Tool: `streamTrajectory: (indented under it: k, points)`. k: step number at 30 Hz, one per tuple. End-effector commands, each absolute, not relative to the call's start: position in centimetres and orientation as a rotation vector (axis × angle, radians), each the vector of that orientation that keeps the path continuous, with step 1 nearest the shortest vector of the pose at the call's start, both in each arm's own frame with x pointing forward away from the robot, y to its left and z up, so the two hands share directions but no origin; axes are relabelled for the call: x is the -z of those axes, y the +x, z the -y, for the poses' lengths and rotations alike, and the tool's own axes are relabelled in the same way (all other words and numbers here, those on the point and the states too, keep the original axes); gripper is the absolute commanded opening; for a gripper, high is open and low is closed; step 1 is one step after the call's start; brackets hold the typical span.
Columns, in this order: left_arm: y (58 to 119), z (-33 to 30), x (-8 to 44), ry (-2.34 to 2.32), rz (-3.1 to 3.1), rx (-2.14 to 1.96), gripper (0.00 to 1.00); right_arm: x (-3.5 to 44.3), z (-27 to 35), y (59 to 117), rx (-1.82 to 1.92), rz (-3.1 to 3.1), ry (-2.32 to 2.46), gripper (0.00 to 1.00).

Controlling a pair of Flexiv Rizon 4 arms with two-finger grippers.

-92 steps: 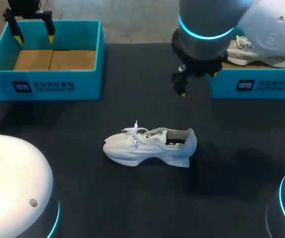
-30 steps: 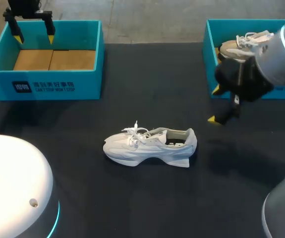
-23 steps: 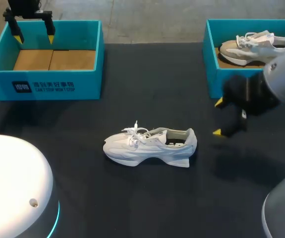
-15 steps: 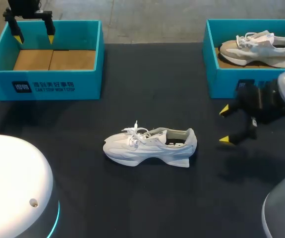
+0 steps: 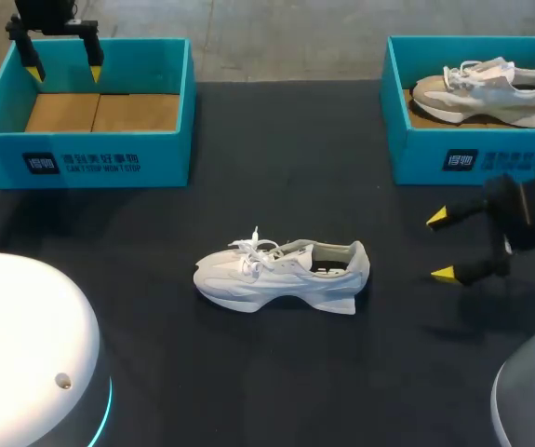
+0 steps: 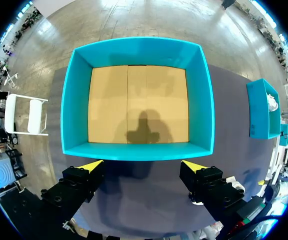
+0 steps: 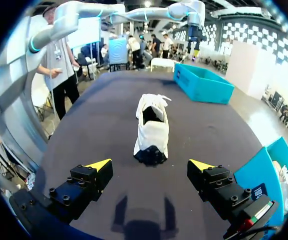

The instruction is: Take the shoe out of the shoebox, open the shoe tongue, remove and reinsert the insole, then place the shoe into the shoebox

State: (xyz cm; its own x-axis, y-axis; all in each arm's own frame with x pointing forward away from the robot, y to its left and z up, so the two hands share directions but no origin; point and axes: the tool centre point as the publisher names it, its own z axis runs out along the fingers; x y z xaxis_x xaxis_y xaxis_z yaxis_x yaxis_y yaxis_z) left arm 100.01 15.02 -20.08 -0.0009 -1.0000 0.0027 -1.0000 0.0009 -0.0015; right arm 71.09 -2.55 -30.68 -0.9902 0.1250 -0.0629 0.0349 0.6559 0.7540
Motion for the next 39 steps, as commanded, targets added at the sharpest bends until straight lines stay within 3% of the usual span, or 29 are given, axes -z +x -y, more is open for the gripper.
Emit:
streamTrajectory:
  k: [1,39]
  points:
    - [100.0,-15.0,20.1,2.22,2.221,-0.002,1.0,31.7,2.9,71.1,-1.318,-2.723,0.127,1.0]
    - [100.0,-15.0,20.1,2.22,2.221,-0.002,1.0,32.8,3.6,71.4,-1.334,-2.624,0.019,1.0]
